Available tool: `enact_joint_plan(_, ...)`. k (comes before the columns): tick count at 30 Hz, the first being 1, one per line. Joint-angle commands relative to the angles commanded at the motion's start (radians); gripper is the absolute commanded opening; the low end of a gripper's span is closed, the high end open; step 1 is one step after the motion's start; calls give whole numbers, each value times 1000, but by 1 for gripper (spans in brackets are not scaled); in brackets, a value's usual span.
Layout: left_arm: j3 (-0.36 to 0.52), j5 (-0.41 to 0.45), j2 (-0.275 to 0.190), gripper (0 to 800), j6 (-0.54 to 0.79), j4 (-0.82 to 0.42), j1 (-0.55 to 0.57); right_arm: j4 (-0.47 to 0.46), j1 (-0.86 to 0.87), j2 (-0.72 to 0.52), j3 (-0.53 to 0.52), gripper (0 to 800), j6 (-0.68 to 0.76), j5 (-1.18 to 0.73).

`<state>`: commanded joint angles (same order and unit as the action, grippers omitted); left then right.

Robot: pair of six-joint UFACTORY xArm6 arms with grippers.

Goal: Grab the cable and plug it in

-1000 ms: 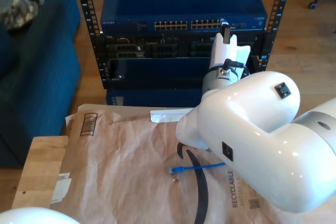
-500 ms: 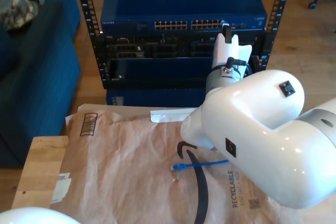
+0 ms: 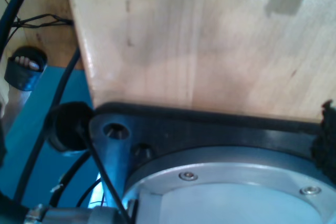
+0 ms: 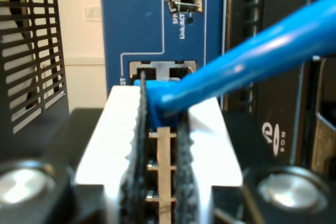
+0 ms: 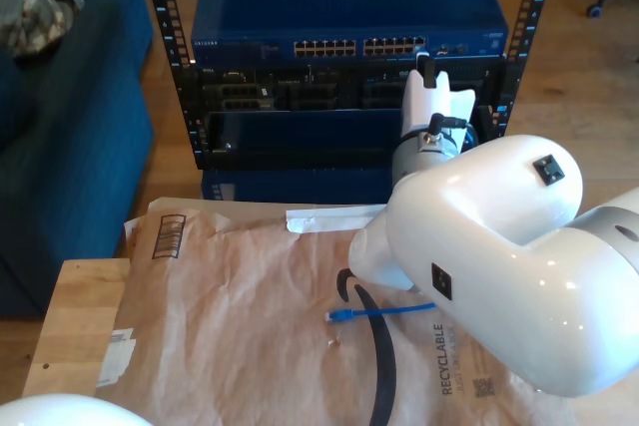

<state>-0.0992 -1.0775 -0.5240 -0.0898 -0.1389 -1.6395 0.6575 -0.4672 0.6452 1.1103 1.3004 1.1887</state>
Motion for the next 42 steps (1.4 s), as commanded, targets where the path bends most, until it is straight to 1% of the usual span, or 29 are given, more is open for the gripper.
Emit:
enact_joint_plan(11, 0, 0, 0, 800, 0, 0, 0, 3, 0, -25, -2, 0, 5, 9)
enact_joint_plan(19, 0, 0, 0, 800, 0, 0, 0, 2, 3, -18, 14, 0, 5, 8)
enact_joint_plan(29, 0, 0, 0, 800, 0, 0, 0, 2, 6, -15, 0, 0, 5, 8)
enact_joint_plan(36, 0, 0, 0, 800, 0, 0, 0, 2, 6, -14, 20, 0, 5, 6)
enact_joint_plan(42, 0, 0, 0, 800, 0, 0, 0, 2, 6, -11, 15, 0, 5, 6)
